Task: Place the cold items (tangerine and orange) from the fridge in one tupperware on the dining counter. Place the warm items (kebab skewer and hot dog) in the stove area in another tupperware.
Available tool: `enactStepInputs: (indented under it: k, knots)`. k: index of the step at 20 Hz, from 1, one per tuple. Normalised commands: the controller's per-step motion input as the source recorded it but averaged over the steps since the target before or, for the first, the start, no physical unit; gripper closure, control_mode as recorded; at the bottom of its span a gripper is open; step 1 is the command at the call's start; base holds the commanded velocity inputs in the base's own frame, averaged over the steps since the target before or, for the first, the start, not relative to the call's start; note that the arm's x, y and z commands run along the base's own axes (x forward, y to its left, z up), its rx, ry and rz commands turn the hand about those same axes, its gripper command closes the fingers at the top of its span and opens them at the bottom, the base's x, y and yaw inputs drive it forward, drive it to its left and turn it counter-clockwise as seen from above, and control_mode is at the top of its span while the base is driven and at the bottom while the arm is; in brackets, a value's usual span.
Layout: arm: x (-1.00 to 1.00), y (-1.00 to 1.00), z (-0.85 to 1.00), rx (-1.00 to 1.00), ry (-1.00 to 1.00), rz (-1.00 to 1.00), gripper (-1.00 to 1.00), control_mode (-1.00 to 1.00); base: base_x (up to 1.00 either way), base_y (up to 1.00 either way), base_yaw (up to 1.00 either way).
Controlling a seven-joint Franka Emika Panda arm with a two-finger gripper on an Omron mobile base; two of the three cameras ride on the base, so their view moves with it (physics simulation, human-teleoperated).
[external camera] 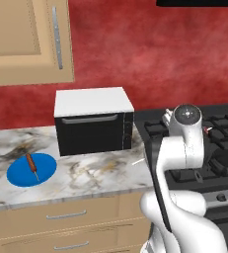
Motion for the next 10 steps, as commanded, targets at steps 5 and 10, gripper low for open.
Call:
enactStepInputs:
  k: [5,10]
  knots:
    - [0.22,-0.30,-0.31,0.05,0.07,0.16,1.00,-1.00,0.00,0.00,0.00]
    - [0.25,-0.15,-0.31,0.02,0.03,0.11,1.00,1.00,0.00,-0.02,0.03]
